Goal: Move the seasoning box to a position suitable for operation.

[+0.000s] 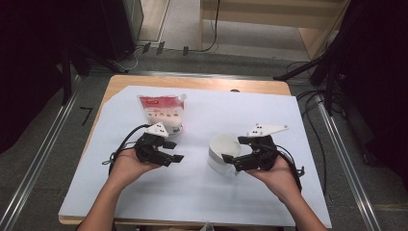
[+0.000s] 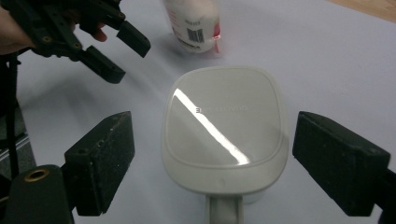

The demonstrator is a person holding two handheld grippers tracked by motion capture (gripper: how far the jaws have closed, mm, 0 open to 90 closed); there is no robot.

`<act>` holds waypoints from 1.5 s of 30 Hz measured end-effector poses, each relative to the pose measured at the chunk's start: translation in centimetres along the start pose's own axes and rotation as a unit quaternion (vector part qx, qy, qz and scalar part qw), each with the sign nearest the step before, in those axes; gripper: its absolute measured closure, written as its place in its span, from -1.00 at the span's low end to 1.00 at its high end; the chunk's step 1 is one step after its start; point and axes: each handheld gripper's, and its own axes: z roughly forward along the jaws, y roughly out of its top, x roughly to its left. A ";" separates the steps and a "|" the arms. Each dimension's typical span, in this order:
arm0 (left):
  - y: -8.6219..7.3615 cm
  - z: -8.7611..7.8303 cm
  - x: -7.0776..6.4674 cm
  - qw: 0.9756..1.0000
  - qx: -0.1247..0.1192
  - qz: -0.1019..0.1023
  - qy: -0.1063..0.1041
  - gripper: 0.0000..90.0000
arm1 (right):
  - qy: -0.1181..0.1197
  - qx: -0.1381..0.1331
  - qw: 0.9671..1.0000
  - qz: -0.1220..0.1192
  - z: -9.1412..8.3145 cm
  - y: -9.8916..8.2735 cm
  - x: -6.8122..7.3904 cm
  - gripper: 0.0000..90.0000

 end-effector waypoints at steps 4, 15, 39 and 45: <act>0.5 0.2 -0.1 1.000 -0.002 0.005 -0.005 -0.01 | 0.003 -0.008 1.000 0.012 -1.7 -0.6 -0.3 -0.70; 3.4 0.2 0.2 1.000 0.002 0.009 -0.004 0.08 | -0.006 -0.007 1.000 0.020 -3.6 -3.1 -1.1 -0.22; 4.6 2.0 0.9 0.999 0.006 0.034 -0.027 -0.11 | 0.024 0.013 1.000 0.007 -1.7 -5.8 0.0 1.00; 4.5 2.3 0.8 0.999 0.009 0.038 -0.033 -0.11 | 0.030 0.037 0.999 -0.007 -0.3 -6.0 0.8 1.00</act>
